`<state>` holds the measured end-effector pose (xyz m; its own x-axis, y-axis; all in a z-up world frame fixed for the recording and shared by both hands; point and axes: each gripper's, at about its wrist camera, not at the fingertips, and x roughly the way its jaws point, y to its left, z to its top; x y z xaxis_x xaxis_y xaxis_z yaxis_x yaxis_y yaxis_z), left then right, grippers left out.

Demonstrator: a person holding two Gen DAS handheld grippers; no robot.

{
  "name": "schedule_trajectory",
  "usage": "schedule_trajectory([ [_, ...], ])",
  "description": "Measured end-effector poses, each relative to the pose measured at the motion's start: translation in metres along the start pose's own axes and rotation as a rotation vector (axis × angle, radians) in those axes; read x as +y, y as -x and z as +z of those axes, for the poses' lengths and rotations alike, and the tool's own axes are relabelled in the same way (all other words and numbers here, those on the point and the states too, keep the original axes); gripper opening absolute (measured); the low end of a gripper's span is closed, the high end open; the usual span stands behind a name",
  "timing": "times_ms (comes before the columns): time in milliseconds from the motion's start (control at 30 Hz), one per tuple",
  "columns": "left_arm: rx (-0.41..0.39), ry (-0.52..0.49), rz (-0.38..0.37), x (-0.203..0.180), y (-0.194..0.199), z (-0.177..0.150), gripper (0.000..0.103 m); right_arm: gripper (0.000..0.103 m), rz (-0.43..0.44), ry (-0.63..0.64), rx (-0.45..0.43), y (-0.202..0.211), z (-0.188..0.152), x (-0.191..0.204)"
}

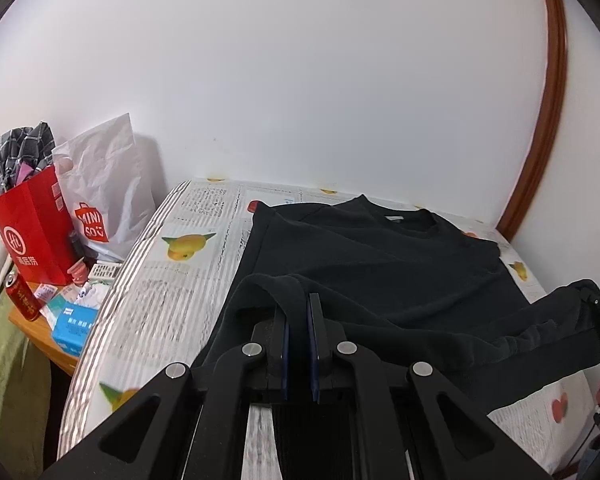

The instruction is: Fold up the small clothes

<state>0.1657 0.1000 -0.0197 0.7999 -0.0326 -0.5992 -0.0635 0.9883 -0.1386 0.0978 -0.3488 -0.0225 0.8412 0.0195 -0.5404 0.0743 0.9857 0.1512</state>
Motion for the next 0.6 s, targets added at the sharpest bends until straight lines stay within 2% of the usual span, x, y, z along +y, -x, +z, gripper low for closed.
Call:
schedule_trajectory([
  [267, 0.040, 0.008, 0.052, 0.012, -0.060, 0.018, 0.008, 0.009, -0.013, -0.018, 0.037, -0.070, 0.019, 0.000],
  [433, 0.107, 0.018, 0.093, 0.020, -0.101, 0.016, 0.008, 0.009, -0.037, -0.022, 0.097, -0.121, 0.019, 0.001],
  [600, 0.152, 0.043, 0.092, 0.026, -0.125, 0.006, 0.011, 0.010, -0.084, -0.055, 0.177, -0.161, 0.011, -0.006],
])
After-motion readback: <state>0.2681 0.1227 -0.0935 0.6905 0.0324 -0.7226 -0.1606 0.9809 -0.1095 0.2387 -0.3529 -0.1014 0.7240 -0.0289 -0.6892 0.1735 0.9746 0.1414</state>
